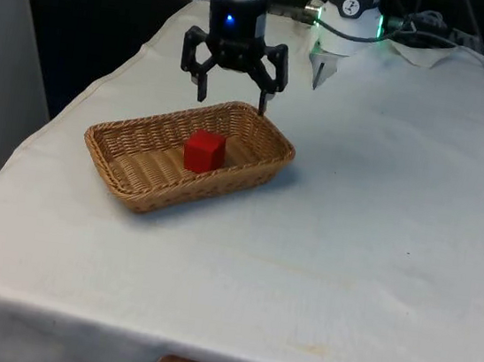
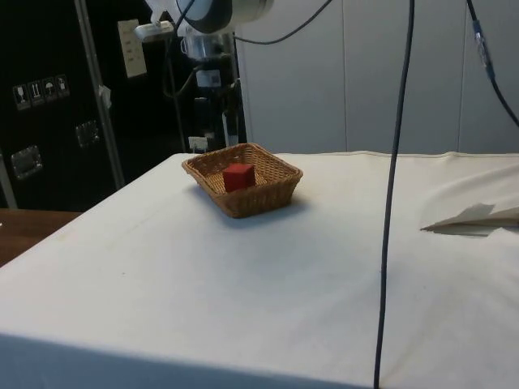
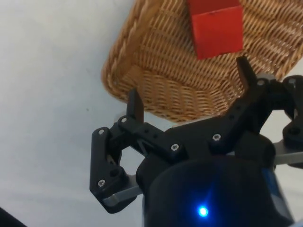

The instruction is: Pick up the cube and place it into the basket.

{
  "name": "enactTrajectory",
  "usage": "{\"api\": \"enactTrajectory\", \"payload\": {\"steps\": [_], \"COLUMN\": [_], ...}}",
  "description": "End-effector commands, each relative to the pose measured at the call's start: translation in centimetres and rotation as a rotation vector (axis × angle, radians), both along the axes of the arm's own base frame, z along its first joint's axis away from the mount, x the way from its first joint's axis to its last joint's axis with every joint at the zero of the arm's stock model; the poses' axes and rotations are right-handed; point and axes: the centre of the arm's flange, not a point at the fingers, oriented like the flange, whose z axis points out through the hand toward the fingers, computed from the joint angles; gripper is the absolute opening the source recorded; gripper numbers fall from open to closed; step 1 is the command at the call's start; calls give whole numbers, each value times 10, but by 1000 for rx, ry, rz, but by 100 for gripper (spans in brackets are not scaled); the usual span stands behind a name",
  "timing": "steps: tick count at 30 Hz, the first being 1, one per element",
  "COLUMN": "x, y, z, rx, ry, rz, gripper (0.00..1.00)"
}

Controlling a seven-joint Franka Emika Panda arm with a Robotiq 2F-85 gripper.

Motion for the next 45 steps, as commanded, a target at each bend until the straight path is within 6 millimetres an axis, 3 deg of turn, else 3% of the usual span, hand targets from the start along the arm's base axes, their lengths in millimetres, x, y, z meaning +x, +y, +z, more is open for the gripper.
{"api": "enactTrajectory", "payload": {"steps": [1, 22, 34, 45], "x": [-1, 5, 6, -3], "y": [4, 61, 83, 103], "z": [2, 25, 36, 68], "rx": [-6, 9, 26, 37], "ry": [2, 1, -6, -13], "rz": [3, 92, 135, 164], "gripper": [100, 100, 100, 100]}}
